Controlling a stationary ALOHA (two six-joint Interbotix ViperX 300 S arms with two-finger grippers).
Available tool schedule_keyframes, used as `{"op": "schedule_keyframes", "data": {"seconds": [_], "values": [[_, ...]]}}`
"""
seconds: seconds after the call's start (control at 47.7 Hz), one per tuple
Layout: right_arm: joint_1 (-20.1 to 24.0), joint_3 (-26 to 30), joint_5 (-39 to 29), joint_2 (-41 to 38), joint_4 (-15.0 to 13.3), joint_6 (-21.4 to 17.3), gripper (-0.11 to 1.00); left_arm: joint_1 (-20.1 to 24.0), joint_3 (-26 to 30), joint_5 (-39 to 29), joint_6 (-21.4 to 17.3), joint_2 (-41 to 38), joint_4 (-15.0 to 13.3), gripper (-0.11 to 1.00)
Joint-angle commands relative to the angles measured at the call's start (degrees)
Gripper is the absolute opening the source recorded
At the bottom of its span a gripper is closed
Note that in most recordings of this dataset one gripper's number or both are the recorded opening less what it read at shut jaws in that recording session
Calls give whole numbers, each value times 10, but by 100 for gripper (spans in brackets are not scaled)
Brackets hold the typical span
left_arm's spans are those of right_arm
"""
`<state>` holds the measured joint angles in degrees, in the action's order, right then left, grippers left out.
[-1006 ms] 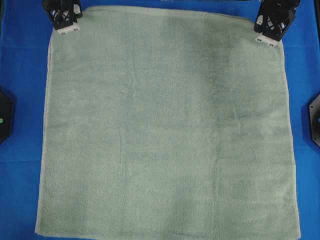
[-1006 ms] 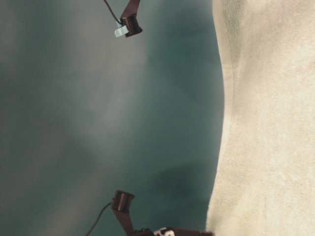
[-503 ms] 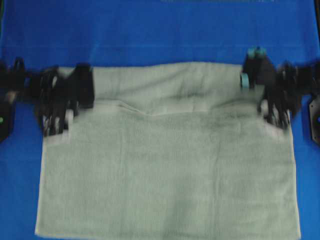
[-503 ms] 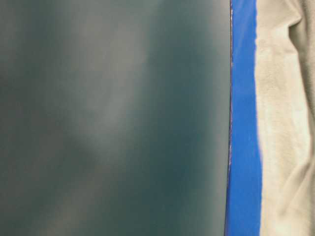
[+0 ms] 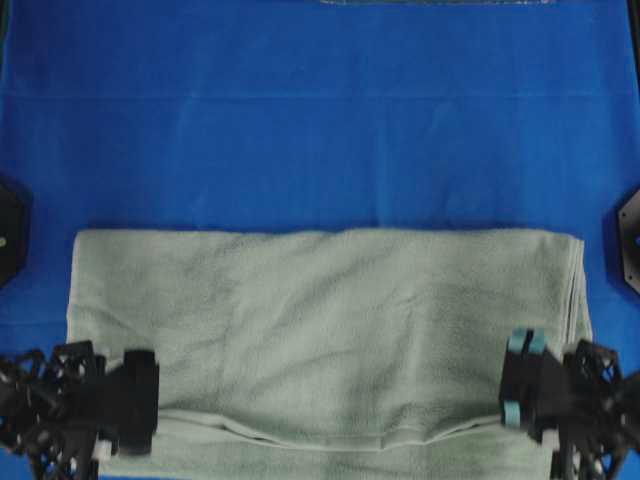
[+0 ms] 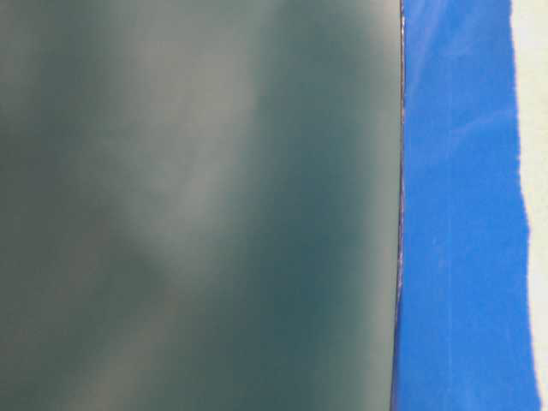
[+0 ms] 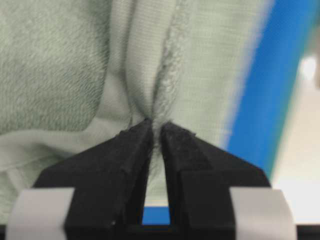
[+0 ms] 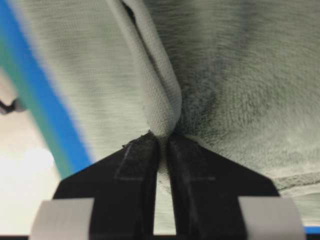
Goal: Fold a bath towel.
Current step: 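Lift the far corners and fold them toward the near edge, then release the corners and raise both grippers off the towel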
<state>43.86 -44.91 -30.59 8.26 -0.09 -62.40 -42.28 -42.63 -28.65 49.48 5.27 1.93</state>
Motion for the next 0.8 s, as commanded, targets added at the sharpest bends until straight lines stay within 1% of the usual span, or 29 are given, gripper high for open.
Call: {"op": "schedule_keyframes", "data": {"seconds": [0.0,0.084,0.147,0.231,0.293,0.419,0.503,0.65,0.692,0.775], "values": [[27,38,-18,-18,-17,-18,8,-11,40,-18,4,-19,5,7],[47,57,-48,-34,-18,-32,8,-11,58,-33,4,-38,13,7],[57,62,-65,-40,-17,-41,8,-11,67,-40,4,-47,32,7],[69,58,-75,-41,-17,-62,8,-9,76,-46,8,-56,68,7],[73,55,-74,-41,-17,-78,8,-6,82,-46,9,-58,78,7],[77,48,-58,-41,-17,-98,8,-2,86,-45,16,-61,78,7],[80,44,-40,-40,-17,-99,8,-1,86,-44,24,-61,78,7],[82,36,-18,-40,-17,-101,8,5,85,-44,25,-62,78,7],[82,35,-18,-38,-17,-100,9,8,85,-44,25,-61,78,12],[81,34,-19,-35,-17,-101,11,10,83,-48,22,-58,78,36]]}}
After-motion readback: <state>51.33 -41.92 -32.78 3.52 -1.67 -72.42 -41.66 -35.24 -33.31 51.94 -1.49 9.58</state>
